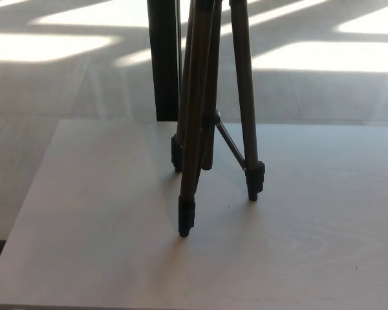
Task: Use both hands of the robot to pick up the tripod lying in the middle of the desk and make it stand upright on the desk
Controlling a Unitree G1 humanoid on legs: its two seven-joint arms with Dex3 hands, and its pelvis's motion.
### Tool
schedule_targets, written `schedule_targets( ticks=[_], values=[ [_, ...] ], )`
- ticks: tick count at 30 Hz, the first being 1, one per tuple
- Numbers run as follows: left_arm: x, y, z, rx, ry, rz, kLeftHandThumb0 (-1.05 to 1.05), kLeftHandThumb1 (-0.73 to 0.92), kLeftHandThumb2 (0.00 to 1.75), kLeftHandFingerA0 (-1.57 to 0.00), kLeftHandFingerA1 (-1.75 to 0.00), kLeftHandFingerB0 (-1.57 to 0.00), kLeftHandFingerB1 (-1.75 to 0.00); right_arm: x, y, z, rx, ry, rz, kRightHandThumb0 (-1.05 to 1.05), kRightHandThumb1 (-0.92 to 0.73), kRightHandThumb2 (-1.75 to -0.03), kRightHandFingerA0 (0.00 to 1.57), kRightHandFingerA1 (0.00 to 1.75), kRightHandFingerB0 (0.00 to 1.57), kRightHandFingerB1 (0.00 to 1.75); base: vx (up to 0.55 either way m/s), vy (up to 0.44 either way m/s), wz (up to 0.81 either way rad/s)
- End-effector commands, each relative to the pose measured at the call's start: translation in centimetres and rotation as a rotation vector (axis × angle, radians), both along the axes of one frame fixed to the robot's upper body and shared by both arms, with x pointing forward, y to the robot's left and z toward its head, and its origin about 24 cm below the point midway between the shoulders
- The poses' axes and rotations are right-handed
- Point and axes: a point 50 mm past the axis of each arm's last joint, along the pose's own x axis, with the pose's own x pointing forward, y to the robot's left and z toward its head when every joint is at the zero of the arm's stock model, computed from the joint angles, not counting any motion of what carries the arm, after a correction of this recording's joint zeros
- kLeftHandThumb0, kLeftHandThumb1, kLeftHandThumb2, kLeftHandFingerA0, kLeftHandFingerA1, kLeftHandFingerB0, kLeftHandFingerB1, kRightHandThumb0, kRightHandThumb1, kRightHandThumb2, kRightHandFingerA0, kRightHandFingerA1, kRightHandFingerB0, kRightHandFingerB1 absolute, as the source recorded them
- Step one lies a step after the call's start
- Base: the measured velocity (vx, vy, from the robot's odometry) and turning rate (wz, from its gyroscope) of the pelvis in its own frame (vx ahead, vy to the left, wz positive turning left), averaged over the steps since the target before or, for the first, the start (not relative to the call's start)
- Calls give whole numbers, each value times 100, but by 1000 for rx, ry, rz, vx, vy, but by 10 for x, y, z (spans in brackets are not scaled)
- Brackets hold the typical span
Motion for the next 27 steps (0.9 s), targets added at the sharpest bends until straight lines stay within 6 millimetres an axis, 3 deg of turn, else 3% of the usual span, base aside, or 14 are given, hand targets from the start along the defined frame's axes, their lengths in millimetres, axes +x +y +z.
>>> schedule_targets(
  ticks=[1,5,6,7,8,9,10,11,13,15,19,20,22,27],
  values=[
    [-68,-18,-64,-430,-397,490,-59,69,60,-19,-77,-17,-67,-38,22,-97,458,-752,-804,-56,-76,-63,8,64,13,56,0,0,0],
    [-56,-18,-61,-425,-382,478,-59,71,61,-20,-72,-15,-63,-30,27,-90,297,-572,-749,-55,-73,-61,40,100,35,71,0,0,0],
    [-47,-17,-60,-417,-393,485,-59,72,60,-31,-84,-18,-66,-21,26,-91,398,-674,-790,-36,-61,-113,4,57,0,53,0,0,0],
    [-38,-17,-60,-411,-397,488,-58,72,61,-30,-85,-18,-65,-13,25,-91,476,-707,-788,-60,-80,-64,11,63,11,52,0,0,0],
    [-36,-17,-61,-417,-399,484,-58,72,61,-30,-85,-18,-65,-13,23,-92,489,-730,-791,-60,-80,-64,11,63,11,52,0,0,0],
    [-33,-17,-59,-416,-404,475,-58,72,61,-31,-83,-22,-66,-6,23,-89,208,42,-350,-51,-92,-115,19,64,6,53,0,0,0],
    [-30,-16,-58,-416,-407,468,-58,71,61,-29,-79,-23,-65,-6,26,-94,250,25,-354,-64,-90,-68,0,51,6,42,0,0,0],
    [-26,-16,-57,-421,-415,437,-60,70,60,-29,-80,-31,-68,-9,34,-104,465,-460,-591,-66,-75,-62,8,71,18,54,0,0,0],
    [-24,-24,-63,-448,-361,347,-66,55,97,-40,-74,-22,-61,-17,41,-113,436,-341,-472,-68,-47,-84,4,57,17,54,0,0,0],
    [-36,-37,-75,-492,-174,162,-71,72,61,-23,-70,-19,-56,-15,46,-114,428,-313,-325,-69,-50,-88,0,33,0,29,0,0,0],
    [-51,-39,-84,-545,-30,159,-72,69,60,-27,-67,-21,-55,-17,48,-117,384,-259,-211,-59,-67,-62,1,37,4,29,0,0,0],
    [-58,-37,-85,-527,-5,169,-73,57,90,-25,-65,-17,-58,-15,51,-121,414,-229,-230,-66,-47,-89,0,40,1,38,0,0,0],
    [-59,-36,-83,-521,-11,154,-76,66,66,-29,-69,-19,-57,-17,51,-122,427,-205,-223,-69,-48,-89,0,43,6,37,0,0,0],
    [-61,-36,-84,-529,-34,164,-71,55,89,-31,-68,-17,-60,-20,53,-122,431,-193,-226,-75,-50,-88,2,23,1,31,0,0,0]
  ],
)
